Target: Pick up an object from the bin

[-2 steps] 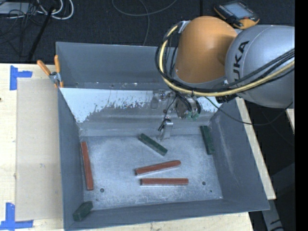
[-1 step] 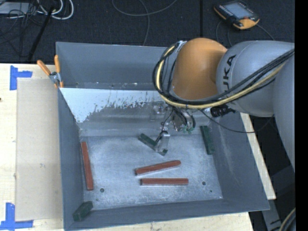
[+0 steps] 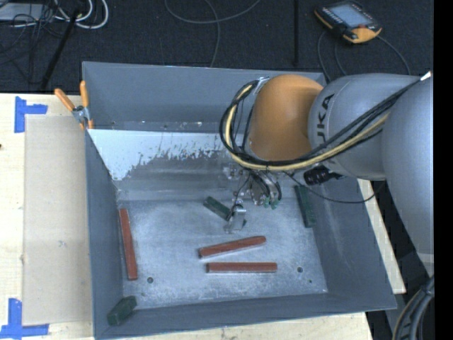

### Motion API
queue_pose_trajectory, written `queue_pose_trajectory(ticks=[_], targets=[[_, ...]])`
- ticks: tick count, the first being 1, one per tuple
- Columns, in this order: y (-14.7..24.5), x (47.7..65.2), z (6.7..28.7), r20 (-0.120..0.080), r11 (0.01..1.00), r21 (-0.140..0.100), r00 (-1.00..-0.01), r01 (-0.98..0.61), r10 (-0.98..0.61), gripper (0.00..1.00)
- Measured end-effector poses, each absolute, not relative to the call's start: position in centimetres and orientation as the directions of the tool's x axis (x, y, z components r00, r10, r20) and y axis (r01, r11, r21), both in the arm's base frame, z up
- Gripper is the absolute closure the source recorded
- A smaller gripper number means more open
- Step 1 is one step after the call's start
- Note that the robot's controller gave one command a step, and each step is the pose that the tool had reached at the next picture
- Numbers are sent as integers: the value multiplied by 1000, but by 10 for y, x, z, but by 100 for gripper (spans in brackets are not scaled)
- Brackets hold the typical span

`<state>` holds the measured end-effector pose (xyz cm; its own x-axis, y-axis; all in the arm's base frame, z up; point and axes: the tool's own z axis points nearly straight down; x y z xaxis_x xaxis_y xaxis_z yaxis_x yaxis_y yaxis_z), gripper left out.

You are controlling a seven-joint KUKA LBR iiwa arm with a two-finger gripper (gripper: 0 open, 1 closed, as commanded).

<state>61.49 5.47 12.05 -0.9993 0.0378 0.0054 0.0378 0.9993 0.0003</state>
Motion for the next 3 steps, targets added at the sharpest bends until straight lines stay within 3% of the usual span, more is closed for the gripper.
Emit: queue_pose_trajectory(ticks=[1, 2, 3], targets=[[39, 612, 129, 2, 978, 1, -978, 209, 209, 0], [40, 616, 72, -1, 984, 0, -984, 177, 177, 0], [40, 619, 63, -3, 966, 3, -966, 260, 260, 100]])
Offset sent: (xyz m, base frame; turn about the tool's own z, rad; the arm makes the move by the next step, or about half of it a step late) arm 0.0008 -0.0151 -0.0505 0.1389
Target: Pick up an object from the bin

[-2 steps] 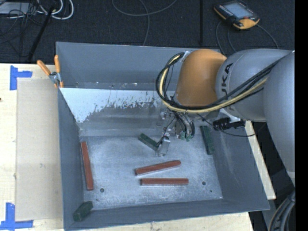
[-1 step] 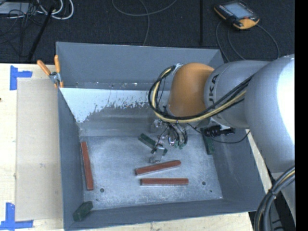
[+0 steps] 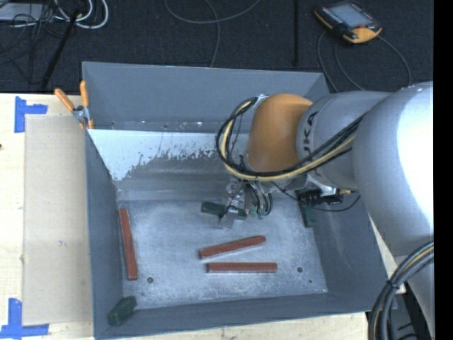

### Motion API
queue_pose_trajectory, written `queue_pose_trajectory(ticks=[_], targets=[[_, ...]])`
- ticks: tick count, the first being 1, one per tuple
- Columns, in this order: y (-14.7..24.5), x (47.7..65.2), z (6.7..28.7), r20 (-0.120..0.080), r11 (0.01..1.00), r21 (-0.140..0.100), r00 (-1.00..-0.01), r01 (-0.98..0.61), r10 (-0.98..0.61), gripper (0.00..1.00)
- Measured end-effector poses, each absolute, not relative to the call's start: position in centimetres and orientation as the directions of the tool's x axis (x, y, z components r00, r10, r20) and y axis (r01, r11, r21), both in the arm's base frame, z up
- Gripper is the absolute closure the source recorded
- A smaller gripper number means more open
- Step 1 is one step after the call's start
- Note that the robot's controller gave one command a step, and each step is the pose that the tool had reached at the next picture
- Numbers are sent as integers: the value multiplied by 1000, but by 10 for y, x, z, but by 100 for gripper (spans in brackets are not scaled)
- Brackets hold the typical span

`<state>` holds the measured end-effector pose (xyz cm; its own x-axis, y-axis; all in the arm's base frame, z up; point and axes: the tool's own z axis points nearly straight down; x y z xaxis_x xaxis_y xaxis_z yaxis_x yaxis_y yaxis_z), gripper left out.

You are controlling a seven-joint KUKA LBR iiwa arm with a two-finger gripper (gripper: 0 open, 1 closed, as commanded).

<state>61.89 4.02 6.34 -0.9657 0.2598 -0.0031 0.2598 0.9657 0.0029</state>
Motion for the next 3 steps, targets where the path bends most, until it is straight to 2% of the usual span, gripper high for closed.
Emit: queue_pose_trajectory(ticks=[2, 3], targets=[[40, 617, 69, 1, 961, 2, -961, 276, 276, 100], [40, 615, 88, 6, 962, -1, -962, 274, 274, 100]])
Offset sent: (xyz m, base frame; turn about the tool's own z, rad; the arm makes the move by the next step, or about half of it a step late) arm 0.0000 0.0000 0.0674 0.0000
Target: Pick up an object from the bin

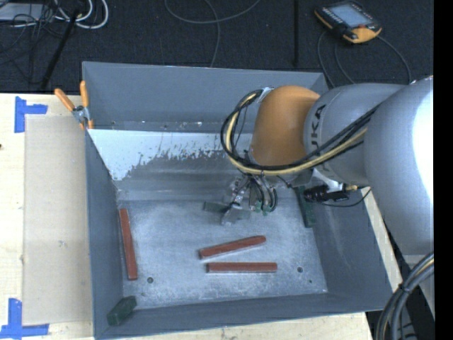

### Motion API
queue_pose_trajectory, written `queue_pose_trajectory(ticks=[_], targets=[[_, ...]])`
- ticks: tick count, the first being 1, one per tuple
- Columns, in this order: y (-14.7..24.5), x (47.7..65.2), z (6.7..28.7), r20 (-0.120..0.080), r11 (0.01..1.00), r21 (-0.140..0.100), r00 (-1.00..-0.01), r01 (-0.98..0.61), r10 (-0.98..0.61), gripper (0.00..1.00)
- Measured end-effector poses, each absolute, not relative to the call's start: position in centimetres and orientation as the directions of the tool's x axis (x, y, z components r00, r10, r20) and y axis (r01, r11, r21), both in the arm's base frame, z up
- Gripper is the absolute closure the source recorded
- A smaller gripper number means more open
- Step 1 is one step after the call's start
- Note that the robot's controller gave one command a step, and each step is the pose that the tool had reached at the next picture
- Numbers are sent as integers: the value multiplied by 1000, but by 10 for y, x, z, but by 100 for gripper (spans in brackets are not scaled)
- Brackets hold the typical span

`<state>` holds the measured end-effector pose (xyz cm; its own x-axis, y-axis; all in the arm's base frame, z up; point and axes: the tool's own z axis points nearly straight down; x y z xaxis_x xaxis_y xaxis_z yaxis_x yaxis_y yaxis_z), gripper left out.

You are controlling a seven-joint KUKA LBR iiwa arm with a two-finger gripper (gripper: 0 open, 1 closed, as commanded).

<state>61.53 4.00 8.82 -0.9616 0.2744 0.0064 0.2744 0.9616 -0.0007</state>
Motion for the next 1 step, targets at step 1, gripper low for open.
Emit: queue_pose_trajectory(ticks=[1], targets=[[40, 617, 109, 2, 962, 1, -962, 274, 274, 100]])
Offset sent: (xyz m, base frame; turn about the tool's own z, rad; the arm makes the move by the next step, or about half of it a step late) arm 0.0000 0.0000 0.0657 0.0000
